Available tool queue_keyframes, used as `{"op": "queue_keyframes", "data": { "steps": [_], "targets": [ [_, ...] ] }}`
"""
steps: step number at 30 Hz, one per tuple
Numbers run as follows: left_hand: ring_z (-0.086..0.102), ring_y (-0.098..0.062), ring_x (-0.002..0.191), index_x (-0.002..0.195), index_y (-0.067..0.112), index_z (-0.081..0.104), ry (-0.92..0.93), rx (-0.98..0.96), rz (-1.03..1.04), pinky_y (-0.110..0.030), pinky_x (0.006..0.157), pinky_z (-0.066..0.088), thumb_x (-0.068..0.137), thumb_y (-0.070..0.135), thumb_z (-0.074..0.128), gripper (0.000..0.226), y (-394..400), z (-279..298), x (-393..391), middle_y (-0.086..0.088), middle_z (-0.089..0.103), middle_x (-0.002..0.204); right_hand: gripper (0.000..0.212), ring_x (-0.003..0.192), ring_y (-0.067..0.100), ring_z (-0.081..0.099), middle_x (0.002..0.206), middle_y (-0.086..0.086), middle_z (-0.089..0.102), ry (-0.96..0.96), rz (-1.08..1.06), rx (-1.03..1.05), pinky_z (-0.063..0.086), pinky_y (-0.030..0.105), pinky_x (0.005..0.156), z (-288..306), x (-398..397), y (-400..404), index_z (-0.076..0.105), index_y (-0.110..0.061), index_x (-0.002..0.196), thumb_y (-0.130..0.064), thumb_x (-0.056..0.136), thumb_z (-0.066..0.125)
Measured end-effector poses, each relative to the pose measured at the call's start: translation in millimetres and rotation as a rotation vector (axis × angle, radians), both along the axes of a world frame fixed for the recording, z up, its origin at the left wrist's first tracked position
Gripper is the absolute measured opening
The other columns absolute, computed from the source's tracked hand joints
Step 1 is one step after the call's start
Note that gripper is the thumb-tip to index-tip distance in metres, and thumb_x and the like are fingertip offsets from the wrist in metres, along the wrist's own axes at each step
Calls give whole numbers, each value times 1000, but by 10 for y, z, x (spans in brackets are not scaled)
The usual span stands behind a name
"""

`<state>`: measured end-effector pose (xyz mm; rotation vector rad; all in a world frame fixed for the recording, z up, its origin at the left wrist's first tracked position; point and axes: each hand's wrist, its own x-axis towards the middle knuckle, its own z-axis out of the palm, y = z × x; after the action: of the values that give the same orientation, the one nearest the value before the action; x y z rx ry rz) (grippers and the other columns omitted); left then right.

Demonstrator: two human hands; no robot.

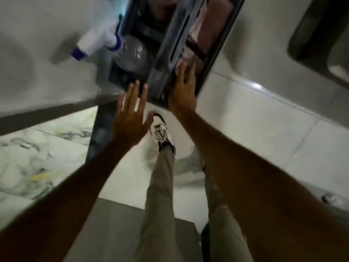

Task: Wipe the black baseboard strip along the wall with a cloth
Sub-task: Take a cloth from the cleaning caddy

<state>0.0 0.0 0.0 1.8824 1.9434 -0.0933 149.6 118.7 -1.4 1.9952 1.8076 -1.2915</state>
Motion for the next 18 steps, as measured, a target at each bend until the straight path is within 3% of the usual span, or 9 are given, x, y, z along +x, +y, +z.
{"op": "queue_keyframes", "data": {
  "steps": [5,11,15,18],
  "targets": [
    [14,-35,170,174,12,18,37,31,21,-57,137,11,115,52,35,73,50,-263,-66,-18,18,182,97,162,43,31,183,15,-3,-88,-7,-43,50,60,120,-404,-152,168,1,-17,175,-19,105,69],
    [13,-36,170,175,12,16,51,38,19,-62,137,12,114,56,35,76,41,-338,-81,-18,16,182,94,167,45,17,182,18,1,-217,23,55,58,60,113,-584,-239,121,16,-20,173,-6,99,73],
    [12,-35,170,175,13,15,41,58,12,-61,137,11,114,57,33,77,19,-379,-76,-18,15,183,85,166,48,15,181,18,10,-223,37,110,56,63,112,-600,-180,167,28,-20,170,-15,99,76],
    [11,-35,170,175,13,16,44,69,33,-61,137,11,114,56,37,78,16,-349,-54,-18,15,183,84,164,44,24,178,17,20,-201,40,140,59,59,112,-488,-157,222,31,-19,168,-24,99,78]
  ]
}}
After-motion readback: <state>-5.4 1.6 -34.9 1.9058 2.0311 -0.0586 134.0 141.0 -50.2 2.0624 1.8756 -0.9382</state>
